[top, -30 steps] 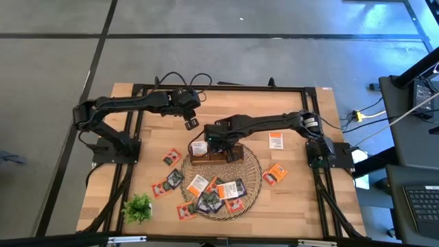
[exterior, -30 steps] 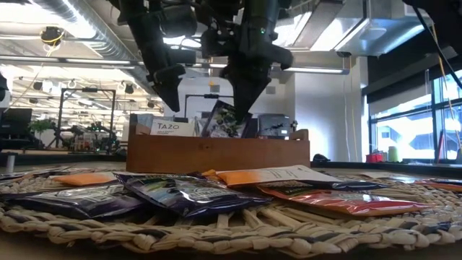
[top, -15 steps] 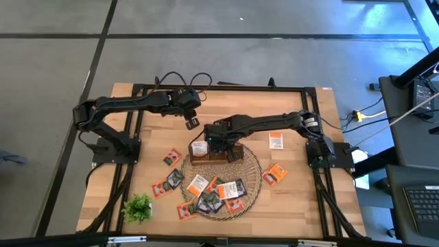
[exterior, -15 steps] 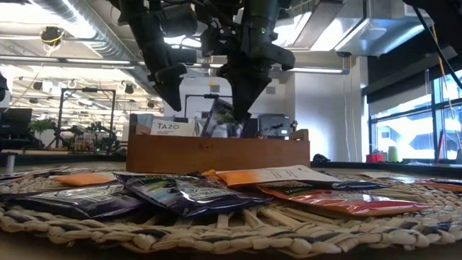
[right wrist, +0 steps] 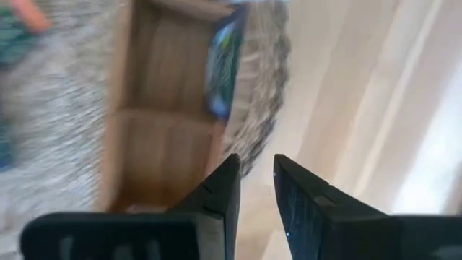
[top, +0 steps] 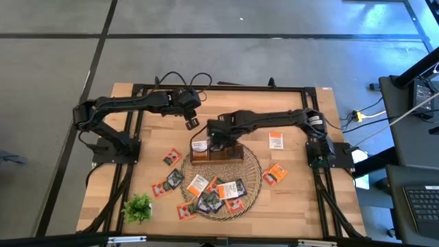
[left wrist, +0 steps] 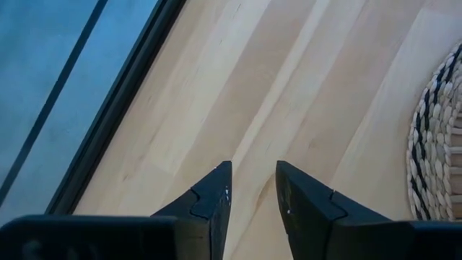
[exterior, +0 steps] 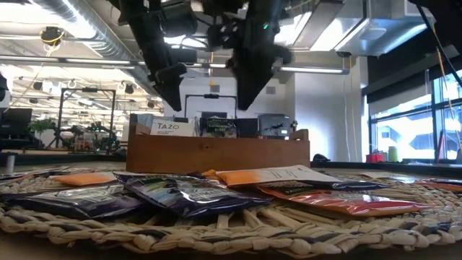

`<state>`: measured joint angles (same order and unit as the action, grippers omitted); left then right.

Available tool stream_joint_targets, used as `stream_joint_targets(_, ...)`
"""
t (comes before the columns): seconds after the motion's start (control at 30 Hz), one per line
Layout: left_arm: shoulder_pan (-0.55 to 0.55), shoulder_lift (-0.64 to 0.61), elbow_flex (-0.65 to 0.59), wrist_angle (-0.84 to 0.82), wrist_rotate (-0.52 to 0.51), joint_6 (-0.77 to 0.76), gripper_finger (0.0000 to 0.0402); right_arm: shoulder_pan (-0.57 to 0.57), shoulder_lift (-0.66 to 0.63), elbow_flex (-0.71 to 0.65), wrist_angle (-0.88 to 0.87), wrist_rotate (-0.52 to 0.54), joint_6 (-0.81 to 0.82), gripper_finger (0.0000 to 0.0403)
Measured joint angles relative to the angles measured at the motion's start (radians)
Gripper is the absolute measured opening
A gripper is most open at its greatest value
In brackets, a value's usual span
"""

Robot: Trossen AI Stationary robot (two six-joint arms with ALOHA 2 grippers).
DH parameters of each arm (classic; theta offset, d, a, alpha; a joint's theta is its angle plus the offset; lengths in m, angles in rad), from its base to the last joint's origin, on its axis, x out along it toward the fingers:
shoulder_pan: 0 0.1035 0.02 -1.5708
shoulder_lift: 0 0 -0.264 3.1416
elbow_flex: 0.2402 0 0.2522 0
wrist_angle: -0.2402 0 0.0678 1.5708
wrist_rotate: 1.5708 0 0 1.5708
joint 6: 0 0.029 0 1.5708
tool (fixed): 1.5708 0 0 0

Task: Pick & Place Tea
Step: Put the top right white tea bag into the left slot of the wooden organizer

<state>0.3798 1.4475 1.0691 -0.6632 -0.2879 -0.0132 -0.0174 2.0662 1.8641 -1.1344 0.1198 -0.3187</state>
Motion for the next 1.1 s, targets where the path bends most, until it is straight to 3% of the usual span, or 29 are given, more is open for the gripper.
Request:
stream_joint_targets(0.17,-0.002,0.000,-0.001,0.002,0.050,0.000,0.0107,-0.081,-0.140,-0.107,0.010,-0.147,0.107,0.0088)
stream_joint_targets(0.3,-0.014,0.000,-0.049,0.105,0.148,0.057,0.0109,-0.127,-0.327,-0.299,0.165,-0.140,0.262,0.0088)
stream_joint_targets(0.43,-0.021,0.000,-0.114,0.316,0.268,0.130,0.0108,-0.145,-0.525,-0.536,0.323,-0.139,0.434,0.0088)
stream_joint_targets(0.63,-0.020,0.000,-0.125,0.477,0.336,0.082,0.0109,-0.139,-0.756,-0.848,0.370,-0.140,0.606,0.0088)
stream_joint_targets(0.73,-0.020,0.000,-0.125,0.534,0.337,0.075,0.0111,-0.129,-0.817,-0.995,0.418,-0.112,0.695,0.0088)
stream_joint_targets(0.87,-0.020,0.000,-0.125,0.578,0.337,0.018,0.0110,-0.146,-0.838,-1.144,0.479,-0.071,0.934,0.0088)
stream_joint_targets(1.1,-0.020,0.000,-0.125,0.585,0.338,-0.011,0.0105,-0.183,-0.832,-1.224,0.517,-0.068,0.942,0.0088)
